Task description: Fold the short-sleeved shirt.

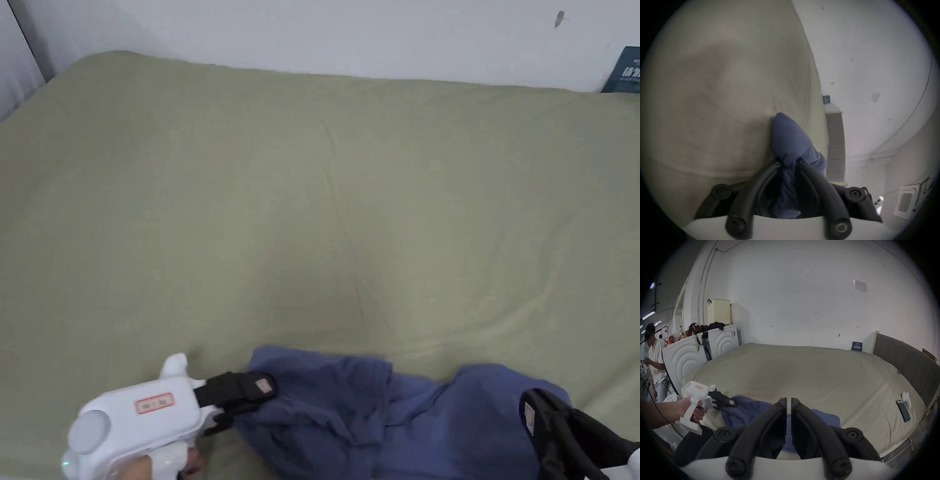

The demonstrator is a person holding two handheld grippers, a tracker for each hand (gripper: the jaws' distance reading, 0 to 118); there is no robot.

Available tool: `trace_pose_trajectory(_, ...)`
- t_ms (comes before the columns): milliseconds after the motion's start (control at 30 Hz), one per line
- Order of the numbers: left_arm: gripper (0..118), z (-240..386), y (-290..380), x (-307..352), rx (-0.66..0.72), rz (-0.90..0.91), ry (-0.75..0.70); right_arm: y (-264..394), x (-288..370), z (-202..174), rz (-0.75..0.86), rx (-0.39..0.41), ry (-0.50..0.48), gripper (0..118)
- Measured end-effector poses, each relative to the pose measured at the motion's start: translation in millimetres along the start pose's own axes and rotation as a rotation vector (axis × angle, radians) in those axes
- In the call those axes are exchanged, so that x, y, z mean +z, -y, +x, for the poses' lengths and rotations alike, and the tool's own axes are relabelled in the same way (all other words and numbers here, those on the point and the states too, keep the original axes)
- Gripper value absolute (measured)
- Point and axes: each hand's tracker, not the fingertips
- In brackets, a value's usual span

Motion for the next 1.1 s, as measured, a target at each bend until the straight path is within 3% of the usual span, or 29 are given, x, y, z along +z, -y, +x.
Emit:
trace_pose_trajectory(100,11,10.2,-20.8,34.6,-0.046,0.09,-0.064,0.3,7.6,3.6,0.018,-0.008,-0.003,8)
trace_pose_trajectory(233,11,46.4,-17.6,52.3,-0.223,0.138,-0.27,3.4,16.3,7.1,0.036,-0.013,-0.011,8)
trace_pose_trajectory(367,11,118.7,33.3,38.7,-0.371,0.201,-0.269,7.1,25.5,13.5,0.054,-0.032,-0.013,8)
trace_pose_trajectory(533,11,183.7,98.0,-19.7,-0.525,0.175,-0.163,10.3,38.6,27.1,0.077,-0.034,0.007,8)
trace_pose_trajectory(633,11,213.1,156.1,-78.9,-0.708,0.139,-0.221,12.2,46.6,39.4,0.081,-0.042,0.041,8)
trace_pose_trajectory(800,11,212.5,223.4,-163.2,-0.887,0.062,-0.344,18.1,55.3,56.7,0.079,-0.076,0.078,8)
trace_pose_trajectory(933,11,193.0,234.4,-188.8,-0.901,0.03,-0.368,20.8,56.3,65.0,0.079,-0.091,0.087,8)
trace_pose_trajectory(967,15,191.2,232.9,-190.5,-0.911,0.012,-0.372,21.3,55.8,66.6,0.077,-0.092,0.088,8)
trace_pose_trajectory(1000,27,190.0,232.0,-187.9,-0.919,0.004,-0.369,21.6,55.0,67.8,0.076,-0.092,0.09,8)
trace_pose_trajectory(1067,66,195.1,233.8,-168.4,-0.957,0.047,-0.303,22.6,54.5,70.6,0.074,-0.096,0.088,8)
trace_pose_trajectory(1100,72,201.3,233.2,-154.1,-0.965,0.127,-0.274,23.3,54.2,71.7,0.072,-0.098,0.088,8)
